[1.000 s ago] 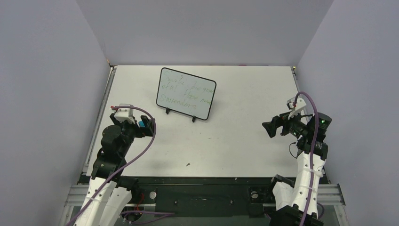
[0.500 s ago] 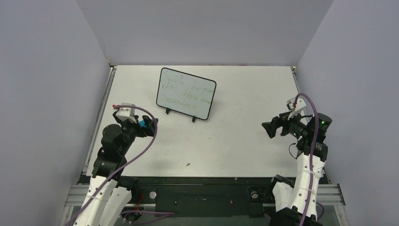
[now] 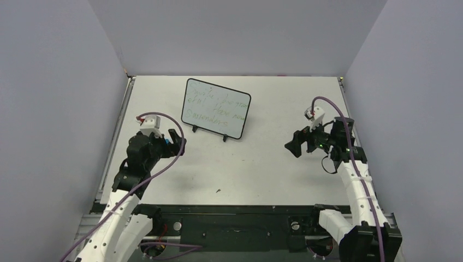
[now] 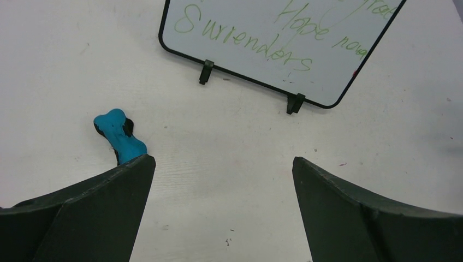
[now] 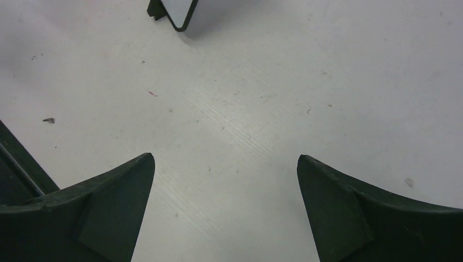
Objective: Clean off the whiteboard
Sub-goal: Pick up the whiteboard eraser from the center of the board.
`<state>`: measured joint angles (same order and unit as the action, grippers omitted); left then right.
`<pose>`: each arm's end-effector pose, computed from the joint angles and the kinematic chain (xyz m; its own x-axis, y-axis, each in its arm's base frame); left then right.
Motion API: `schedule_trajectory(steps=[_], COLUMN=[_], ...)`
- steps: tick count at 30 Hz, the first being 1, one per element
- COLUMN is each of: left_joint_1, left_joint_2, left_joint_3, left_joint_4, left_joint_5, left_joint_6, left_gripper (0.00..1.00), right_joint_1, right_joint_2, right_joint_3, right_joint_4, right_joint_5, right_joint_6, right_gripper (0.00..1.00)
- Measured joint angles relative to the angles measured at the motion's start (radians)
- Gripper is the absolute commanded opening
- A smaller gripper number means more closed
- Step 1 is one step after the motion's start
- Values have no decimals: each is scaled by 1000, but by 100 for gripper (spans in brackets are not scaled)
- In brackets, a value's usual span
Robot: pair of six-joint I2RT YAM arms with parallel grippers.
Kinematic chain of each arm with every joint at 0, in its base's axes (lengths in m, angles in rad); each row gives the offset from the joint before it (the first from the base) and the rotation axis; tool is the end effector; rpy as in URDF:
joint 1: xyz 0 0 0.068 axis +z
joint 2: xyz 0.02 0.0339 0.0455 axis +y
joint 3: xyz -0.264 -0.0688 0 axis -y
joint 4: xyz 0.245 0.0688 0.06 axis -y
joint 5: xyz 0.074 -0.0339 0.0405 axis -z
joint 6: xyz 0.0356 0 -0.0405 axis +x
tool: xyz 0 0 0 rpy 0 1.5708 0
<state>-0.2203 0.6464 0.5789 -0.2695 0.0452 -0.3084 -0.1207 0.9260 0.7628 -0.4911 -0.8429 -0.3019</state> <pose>0.1569 -0.0368 0.2796 -0.3863 -0.2242 -0.8947 0.1497 0.9419 -0.3007 0.1921 0.0035 0.2844 -0.4258 -0.1476 -0.8927 -0.6646 0.7205 0.1979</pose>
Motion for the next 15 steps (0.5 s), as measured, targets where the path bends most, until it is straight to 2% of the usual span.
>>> schedule_trajectory(steps=[5, 7, 11, 15], left_joint_1=[11, 24, 33, 25], left_joint_2=[182, 294, 546, 758], left_joint_3=[56, 103, 242, 373], left_joint_4=[-58, -92, -184, -250], left_joint_5=[-42, -74, -181, -283], left_joint_6=[-106, -142, -189, -223], left_gripper=[96, 90, 82, 81], right_joint_1=[142, 174, 193, 193], right_joint_2=[154, 180, 185, 185], right_joint_3=[87, 103, 104, 104], right_joint_4=[16, 31, 35, 35], right_joint_5=[28, 25, 10, 0], right_joint_6=[46, 60, 80, 97], right_gripper=[99, 99, 99, 99])
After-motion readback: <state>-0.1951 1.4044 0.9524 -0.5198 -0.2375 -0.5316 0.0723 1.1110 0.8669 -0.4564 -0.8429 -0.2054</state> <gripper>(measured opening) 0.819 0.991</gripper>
